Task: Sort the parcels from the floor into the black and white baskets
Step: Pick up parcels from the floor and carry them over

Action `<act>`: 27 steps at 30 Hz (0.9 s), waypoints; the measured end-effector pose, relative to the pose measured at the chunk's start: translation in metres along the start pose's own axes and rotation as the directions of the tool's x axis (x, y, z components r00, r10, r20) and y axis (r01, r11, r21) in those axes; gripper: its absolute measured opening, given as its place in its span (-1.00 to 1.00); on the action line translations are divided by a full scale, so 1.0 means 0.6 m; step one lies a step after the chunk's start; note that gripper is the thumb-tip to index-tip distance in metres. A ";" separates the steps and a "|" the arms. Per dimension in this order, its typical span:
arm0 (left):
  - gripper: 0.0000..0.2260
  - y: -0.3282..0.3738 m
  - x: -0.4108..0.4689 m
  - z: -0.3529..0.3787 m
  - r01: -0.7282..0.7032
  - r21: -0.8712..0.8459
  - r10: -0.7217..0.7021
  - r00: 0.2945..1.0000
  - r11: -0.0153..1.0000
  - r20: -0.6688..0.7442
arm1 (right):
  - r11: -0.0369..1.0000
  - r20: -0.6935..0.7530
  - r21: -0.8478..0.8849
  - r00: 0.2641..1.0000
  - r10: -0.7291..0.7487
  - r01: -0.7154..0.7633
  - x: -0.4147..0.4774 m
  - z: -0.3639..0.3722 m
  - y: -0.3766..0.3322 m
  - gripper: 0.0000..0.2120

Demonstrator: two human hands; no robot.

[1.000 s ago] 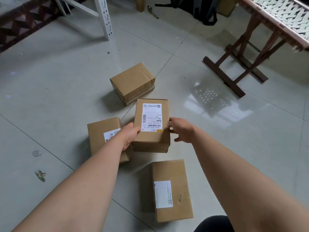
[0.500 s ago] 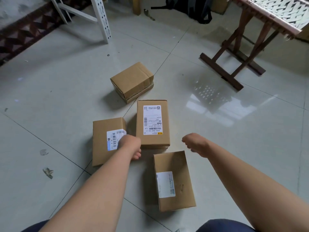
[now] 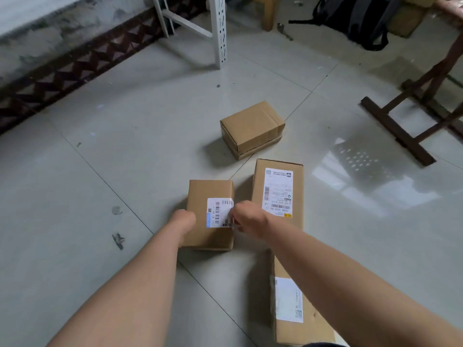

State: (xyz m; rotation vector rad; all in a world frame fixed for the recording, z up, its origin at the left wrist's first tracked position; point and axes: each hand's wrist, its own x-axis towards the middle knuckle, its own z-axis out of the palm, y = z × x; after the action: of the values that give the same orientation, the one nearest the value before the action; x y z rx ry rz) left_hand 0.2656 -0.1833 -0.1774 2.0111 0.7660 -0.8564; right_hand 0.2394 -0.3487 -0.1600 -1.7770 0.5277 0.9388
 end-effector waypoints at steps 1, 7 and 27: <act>-0.73 -0.002 -0.001 -0.006 -0.001 -0.061 0.000 1.000 0.998 -0.002 | 1.000 0.006 0.016 1.000 0.007 -0.007 0.002 0.007 -0.003 -0.67; -0.83 0.072 -0.029 -0.048 -0.355 -0.240 0.249 0.891 0.903 -0.380 | 0.871 -0.337 0.400 0.929 -0.151 0.287 -0.026 -0.028 -0.052 -0.64; -0.44 0.126 -0.083 0.148 -0.147 -0.343 0.220 0.958 0.928 0.185 | 0.789 -0.470 0.606 0.846 0.253 0.101 -0.117 -0.188 0.092 -0.52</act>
State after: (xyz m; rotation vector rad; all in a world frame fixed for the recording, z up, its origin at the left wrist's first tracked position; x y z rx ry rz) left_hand 0.2670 -0.3061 -0.1456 1.6324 0.5407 -0.7706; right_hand 0.1973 -0.4788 -0.1151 -1.3833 1.1353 0.2316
